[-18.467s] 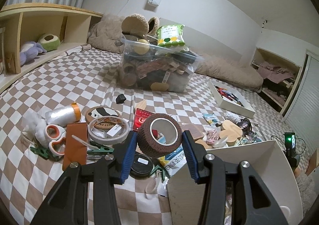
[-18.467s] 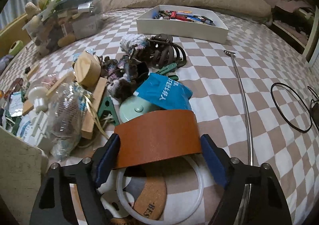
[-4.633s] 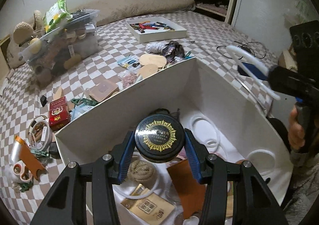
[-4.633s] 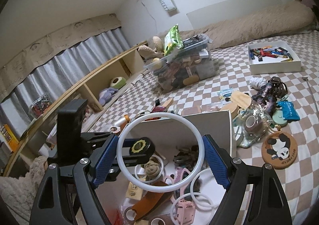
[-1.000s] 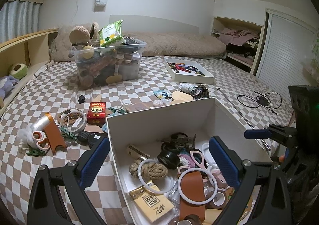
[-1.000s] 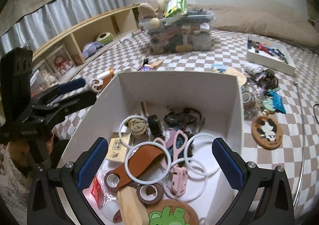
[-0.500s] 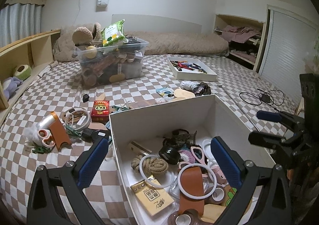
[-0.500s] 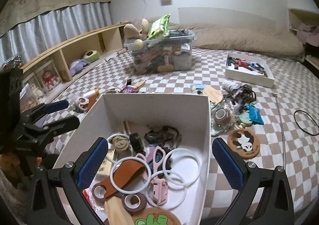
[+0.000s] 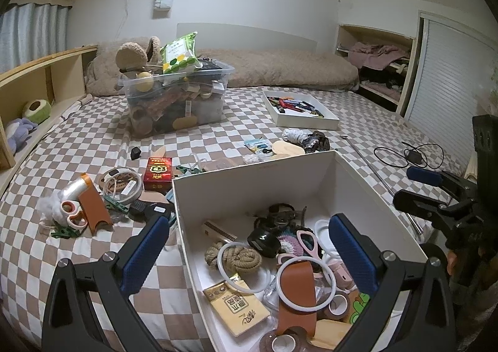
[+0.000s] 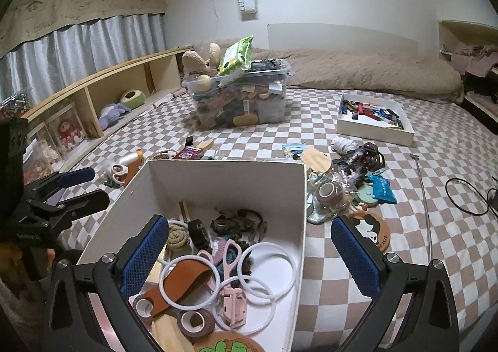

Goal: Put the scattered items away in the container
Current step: 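Withdraw both tools up and away from the white box, then move right tool to the cork panda coaster while left tool approaches the brown leather strip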

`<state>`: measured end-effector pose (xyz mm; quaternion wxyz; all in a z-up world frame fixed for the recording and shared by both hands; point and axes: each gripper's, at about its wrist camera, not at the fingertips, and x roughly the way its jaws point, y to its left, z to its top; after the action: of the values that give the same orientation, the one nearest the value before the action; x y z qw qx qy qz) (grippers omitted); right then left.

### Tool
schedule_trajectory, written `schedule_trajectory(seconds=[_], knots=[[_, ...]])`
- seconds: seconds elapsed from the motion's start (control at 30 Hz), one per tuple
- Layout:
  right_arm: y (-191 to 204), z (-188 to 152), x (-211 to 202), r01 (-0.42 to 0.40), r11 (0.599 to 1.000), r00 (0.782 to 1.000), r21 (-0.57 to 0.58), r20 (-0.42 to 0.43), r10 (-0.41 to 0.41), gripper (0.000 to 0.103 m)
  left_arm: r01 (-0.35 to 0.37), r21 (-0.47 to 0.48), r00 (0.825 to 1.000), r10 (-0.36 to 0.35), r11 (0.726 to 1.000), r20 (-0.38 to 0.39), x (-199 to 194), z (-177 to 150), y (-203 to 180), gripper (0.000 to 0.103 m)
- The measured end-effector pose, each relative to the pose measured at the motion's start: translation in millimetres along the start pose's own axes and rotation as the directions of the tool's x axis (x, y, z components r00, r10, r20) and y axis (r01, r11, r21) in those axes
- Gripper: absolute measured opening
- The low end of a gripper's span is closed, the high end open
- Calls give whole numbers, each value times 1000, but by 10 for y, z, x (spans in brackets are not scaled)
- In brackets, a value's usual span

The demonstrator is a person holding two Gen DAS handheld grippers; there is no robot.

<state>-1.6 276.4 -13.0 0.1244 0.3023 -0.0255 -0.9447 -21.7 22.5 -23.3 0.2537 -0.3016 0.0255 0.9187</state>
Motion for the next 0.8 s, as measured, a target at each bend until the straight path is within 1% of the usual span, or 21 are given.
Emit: schedule_trajectory(seconds=[0.23, 0.33, 0.47, 0.6, 0.8], knots=[[-150, 35, -56, 34, 999, 999, 29, 20, -34, 103, -36, -24, 999, 36, 999, 31, -72, 46, 170, 103], [-262, 49, -88, 52, 997, 998, 55, 31, -54, 103, -72, -39, 996, 74, 997, 43, -101, 66, 282, 103], [-410, 76, -121, 89, 993, 995, 81, 41, -92, 103, -142, -47, 988, 144, 989, 58, -137, 97, 445, 103], [-563, 89, -131, 120, 986, 991, 115, 48, -127, 103, -162, -88, 984, 167, 983, 61, -161, 114, 644, 103], [-780, 65, -89, 163, 972, 984, 170, 36, -172, 103, -238, -138, 968, 246, 961, 47, -167, 88, 913, 103]])
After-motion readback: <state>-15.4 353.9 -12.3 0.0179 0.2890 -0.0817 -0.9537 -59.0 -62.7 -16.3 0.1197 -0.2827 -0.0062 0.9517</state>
